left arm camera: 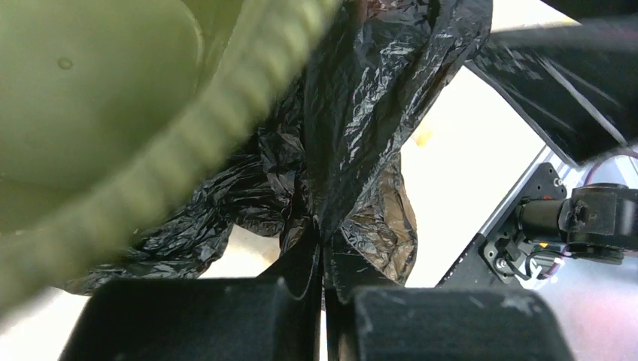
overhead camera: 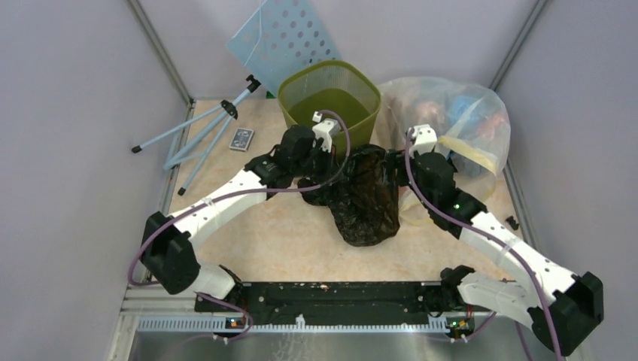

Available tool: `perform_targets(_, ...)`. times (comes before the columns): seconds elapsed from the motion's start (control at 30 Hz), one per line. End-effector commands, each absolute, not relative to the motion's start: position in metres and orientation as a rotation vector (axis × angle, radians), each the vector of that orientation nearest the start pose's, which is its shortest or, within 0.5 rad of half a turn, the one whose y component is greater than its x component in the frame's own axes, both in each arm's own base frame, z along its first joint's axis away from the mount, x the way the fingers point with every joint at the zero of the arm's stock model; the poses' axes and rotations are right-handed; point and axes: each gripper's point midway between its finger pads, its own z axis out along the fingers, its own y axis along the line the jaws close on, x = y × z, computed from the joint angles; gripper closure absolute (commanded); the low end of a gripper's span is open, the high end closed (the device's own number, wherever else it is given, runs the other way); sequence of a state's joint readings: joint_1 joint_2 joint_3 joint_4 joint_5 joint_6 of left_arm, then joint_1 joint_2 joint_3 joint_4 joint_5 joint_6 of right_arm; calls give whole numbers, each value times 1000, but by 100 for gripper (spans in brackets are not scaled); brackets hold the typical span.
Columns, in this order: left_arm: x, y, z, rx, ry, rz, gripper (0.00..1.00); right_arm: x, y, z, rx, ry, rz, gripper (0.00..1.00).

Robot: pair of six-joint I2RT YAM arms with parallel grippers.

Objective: Put the trash bags into the trash bin

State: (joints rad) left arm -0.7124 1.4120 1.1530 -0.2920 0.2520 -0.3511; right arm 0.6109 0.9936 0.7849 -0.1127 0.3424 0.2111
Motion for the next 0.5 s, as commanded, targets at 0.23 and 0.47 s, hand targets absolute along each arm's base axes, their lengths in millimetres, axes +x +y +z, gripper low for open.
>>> perform_targets(0.23, 280, -341, 224, 497, 2272, -1109, 100, 247, 179, 247, -283, 1729, 616, 26)
perform_targets(0.47, 261, -347, 237, 490, 2265, -1266, 100, 239, 219, 215, -283, 1705, 889, 100)
